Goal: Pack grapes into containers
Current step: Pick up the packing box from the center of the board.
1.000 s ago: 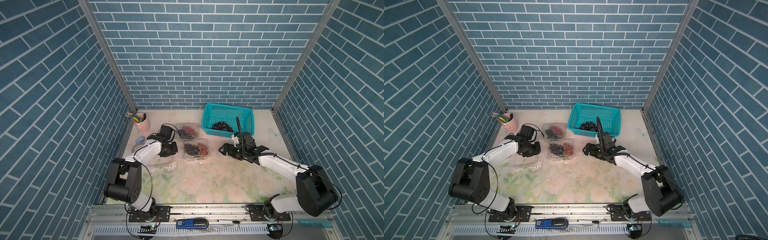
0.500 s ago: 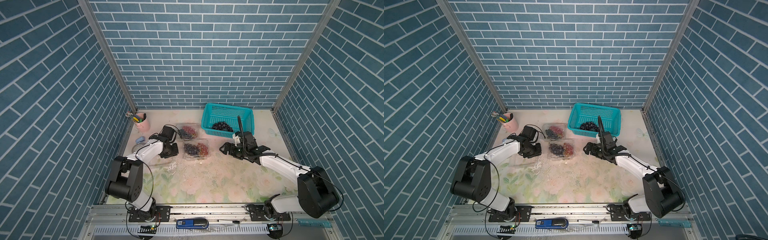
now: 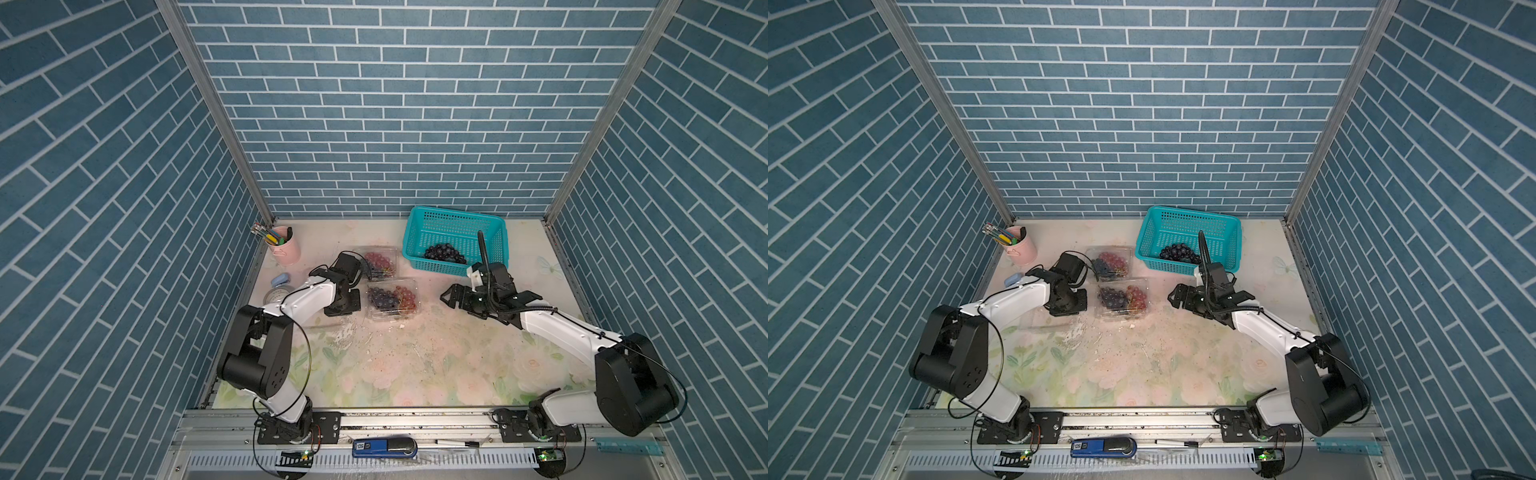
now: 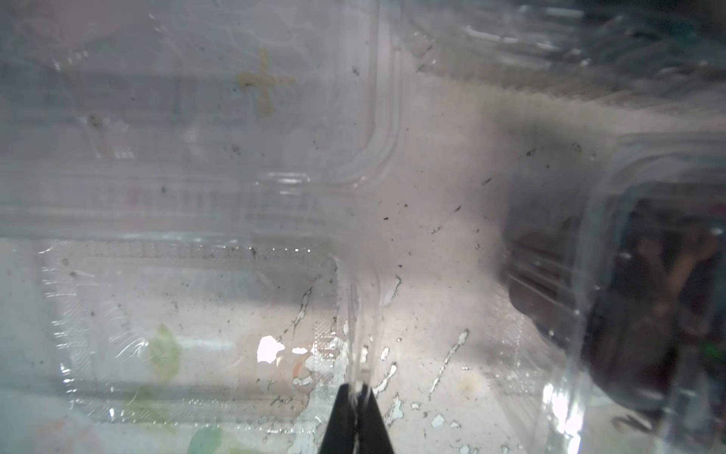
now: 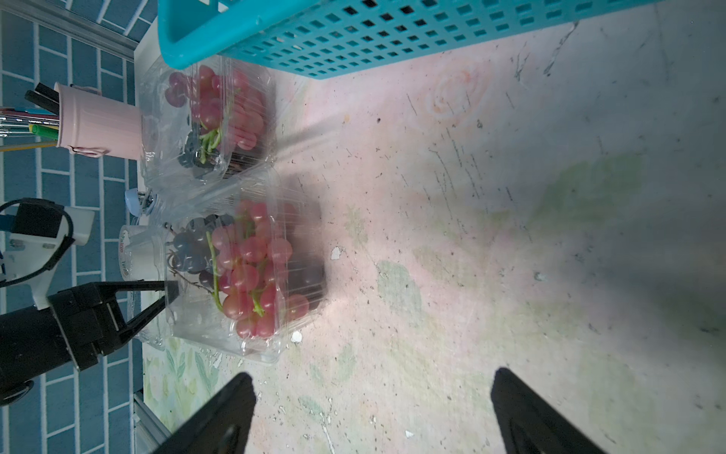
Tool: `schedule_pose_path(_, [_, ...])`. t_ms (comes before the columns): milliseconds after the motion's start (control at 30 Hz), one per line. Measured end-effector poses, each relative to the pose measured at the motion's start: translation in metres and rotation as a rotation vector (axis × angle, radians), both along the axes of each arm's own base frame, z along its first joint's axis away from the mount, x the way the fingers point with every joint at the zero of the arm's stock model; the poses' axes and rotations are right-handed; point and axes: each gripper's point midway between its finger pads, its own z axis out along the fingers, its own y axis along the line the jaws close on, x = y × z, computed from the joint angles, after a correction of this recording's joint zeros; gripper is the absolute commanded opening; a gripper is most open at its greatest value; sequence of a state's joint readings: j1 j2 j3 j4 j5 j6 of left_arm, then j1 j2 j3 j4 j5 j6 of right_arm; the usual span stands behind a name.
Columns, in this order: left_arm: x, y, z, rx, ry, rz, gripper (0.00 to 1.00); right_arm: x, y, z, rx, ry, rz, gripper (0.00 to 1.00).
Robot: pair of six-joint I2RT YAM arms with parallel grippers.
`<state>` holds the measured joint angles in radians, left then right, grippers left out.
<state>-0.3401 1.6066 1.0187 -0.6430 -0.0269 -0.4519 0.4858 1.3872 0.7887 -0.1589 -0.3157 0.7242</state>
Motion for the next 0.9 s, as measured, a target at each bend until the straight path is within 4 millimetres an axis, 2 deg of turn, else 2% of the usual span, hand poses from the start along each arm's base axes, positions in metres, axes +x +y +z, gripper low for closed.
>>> schedule_pose_path(133, [-0.002, 0.001, 0.005, 0.001, -0.005, 0.001, 0.04, 0.000, 0.000, 0.000, 0.000, 0.003, 0.001, 0.95])
schedule_pose_path(233, [-0.006, 0.003, 0.020, -0.009, -0.029, 0.003, 0.05, -0.002, -0.001, -0.001, -0.003, 0.009, 0.001, 0.95])
schedule_pose_path(333, [-0.009, 0.003, 0.049, -0.031, -0.088, 0.007, 0.05, -0.003, -0.002, -0.003, -0.008, 0.018, 0.000, 0.95])
schedule_pose_path(500, [-0.007, -0.001, 0.115, -0.105, -0.246, 0.012, 0.05, -0.001, -0.005, 0.001, -0.018, 0.015, 0.002, 0.95])
schedule_pose_path(567, [-0.008, -0.007, 0.136, -0.131, -0.292, 0.006, 0.05, 0.003, -0.008, 0.006, -0.014, 0.001, -0.005, 0.95])
schedule_pose_path(667, [-0.011, -0.016, 0.154, -0.163, -0.333, -0.005, 0.05, 0.008, -0.013, 0.017, -0.008, -0.022, -0.018, 0.95])
schedule_pose_path(900, [-0.027, -0.038, 0.177, -0.208, -0.393, -0.033, 0.05, 0.013, -0.031, 0.033, -0.002, -0.050, -0.052, 0.95])
